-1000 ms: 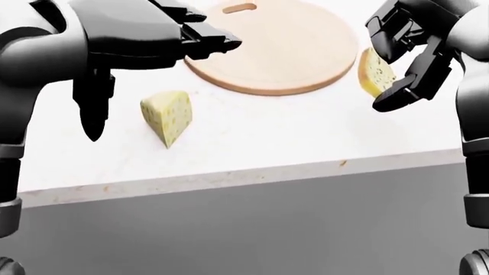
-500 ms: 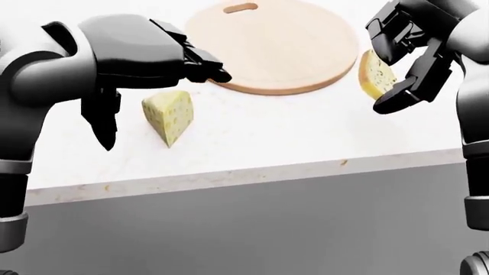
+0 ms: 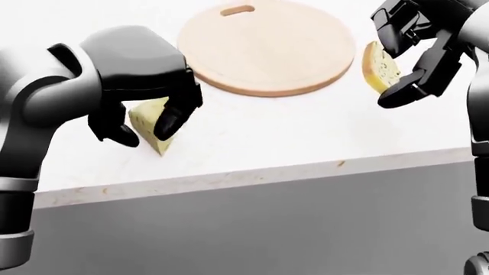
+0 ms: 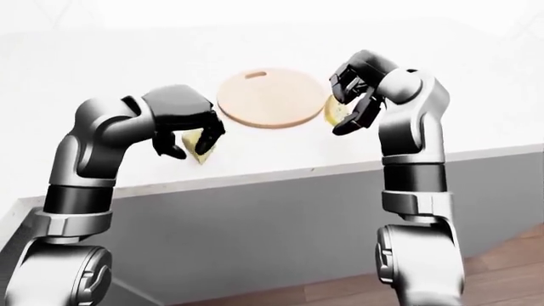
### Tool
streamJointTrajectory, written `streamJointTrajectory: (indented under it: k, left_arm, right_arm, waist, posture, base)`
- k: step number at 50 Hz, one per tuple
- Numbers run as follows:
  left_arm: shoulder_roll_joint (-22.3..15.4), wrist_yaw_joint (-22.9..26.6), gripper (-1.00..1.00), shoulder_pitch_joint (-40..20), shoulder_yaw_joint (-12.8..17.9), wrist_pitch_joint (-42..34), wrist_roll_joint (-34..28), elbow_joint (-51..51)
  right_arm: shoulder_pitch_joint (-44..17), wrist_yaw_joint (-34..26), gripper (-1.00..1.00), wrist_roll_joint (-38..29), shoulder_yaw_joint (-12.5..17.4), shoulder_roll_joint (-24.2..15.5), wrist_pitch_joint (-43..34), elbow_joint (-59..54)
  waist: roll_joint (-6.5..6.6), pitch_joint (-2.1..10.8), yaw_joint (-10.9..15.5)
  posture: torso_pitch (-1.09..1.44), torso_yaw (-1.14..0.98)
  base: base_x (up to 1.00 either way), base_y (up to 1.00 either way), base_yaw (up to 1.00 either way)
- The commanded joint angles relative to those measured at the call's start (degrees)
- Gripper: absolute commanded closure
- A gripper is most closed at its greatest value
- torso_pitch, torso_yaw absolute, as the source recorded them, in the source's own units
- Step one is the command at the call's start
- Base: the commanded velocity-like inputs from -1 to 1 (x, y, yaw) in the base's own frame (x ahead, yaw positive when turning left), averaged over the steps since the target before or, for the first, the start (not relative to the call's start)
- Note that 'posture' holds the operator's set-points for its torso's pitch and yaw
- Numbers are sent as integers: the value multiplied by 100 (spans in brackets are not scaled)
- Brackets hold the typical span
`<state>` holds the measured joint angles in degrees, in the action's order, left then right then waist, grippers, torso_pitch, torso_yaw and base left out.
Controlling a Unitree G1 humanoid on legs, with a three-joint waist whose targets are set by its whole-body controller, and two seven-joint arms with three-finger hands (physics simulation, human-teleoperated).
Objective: Place the bread and cheese on the cutting board.
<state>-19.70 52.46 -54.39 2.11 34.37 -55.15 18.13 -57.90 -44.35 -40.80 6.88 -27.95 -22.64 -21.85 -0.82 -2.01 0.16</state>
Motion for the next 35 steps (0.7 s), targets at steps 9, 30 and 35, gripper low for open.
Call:
streamJointTrajectory:
  k: [9, 30, 35]
  left_arm:
    - [-125, 5, 100, -535, 80, -30, 224, 58]
    - [206, -3229, 100, -4208, -417, -477, -472, 4824]
    - [373, -4113, 100, -4175, -523, -667, -830, 5340]
  right_arm:
    - [-237, -26, 100, 38, 56, -86, -58, 390]
    - [-219, -229, 100, 40, 55, -10, -294, 866]
    - [-149, -233, 100, 66, 83, -25, -314, 955]
  waist:
    - [-22, 165, 7]
    - [-106, 98, 19]
    - [-113, 111, -8]
  posture:
    - [0, 0]
    - [0, 0]
    - [0, 0]
  base:
    - [0, 0, 0]
    - [0, 0, 0]
    - [0, 0, 0]
